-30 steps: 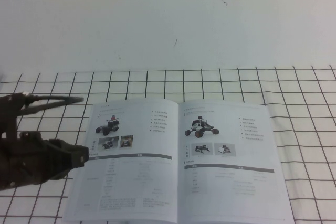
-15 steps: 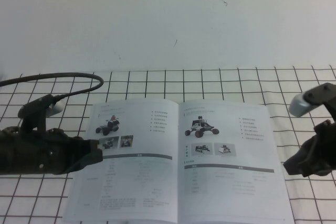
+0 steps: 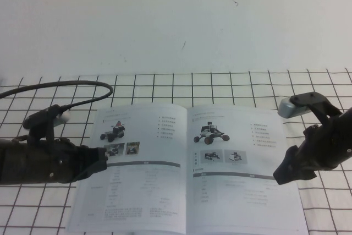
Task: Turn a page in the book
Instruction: Open the closed book
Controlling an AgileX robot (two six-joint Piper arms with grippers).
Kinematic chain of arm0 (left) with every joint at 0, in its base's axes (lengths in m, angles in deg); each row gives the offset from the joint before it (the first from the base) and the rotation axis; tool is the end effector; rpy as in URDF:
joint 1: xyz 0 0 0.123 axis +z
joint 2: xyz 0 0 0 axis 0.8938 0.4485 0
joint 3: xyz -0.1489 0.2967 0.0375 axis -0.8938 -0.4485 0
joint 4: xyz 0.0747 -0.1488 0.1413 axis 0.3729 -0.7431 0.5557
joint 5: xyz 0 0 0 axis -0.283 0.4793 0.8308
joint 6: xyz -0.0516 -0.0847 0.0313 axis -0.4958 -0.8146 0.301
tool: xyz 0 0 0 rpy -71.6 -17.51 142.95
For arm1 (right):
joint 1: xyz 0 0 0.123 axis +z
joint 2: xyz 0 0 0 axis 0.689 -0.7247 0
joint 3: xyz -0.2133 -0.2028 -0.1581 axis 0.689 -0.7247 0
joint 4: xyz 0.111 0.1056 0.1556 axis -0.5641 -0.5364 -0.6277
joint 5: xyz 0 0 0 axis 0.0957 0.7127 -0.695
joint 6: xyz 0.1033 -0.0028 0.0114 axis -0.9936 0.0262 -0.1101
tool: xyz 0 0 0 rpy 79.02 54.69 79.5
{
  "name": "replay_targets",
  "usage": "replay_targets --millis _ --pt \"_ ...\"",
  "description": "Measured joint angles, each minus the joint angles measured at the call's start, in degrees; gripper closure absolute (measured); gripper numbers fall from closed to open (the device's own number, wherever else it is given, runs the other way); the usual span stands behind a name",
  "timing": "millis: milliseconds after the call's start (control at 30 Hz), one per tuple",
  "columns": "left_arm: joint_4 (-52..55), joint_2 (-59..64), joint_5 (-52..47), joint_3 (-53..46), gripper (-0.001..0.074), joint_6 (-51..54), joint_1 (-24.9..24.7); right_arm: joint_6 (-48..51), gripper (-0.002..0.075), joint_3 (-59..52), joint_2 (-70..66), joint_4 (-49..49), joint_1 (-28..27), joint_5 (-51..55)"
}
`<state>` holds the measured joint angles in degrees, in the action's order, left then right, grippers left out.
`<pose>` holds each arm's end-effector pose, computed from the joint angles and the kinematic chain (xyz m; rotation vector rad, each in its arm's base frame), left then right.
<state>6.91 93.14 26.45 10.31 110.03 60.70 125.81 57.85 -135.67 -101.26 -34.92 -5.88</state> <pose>0.2688 -0.0600 0.2302 -0.1281 2.5094 -0.7397 0.2930 0.0913 0.2336 -0.7231 2.7405 0.6374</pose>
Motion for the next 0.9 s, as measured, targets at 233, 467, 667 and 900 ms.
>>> replay_targets --millis 233,467,667,900 --pt "6.10 0.26 9.14 0.00 0.0737 -4.86 -6.42 -0.66 0.0260 0.24 -0.09 0.00 0.13 -3.96" --pt "6.97 2.66 11.44 0.02 0.0737 -5.52 -10.63 -0.16 0.0255 0.24 -0.09 -0.08 0.13 -6.31" --pt "6.97 5.83 12.96 0.39 0.0737 -7.40 -10.72 -2.32 0.0254 0.24 -1.26 -0.08 0.13 -8.74" --pt "6.77 6.28 12.51 0.71 0.0737 -7.51 -10.72 -11.14 0.0254 0.24 -6.44 -0.13 0.13 -9.46"
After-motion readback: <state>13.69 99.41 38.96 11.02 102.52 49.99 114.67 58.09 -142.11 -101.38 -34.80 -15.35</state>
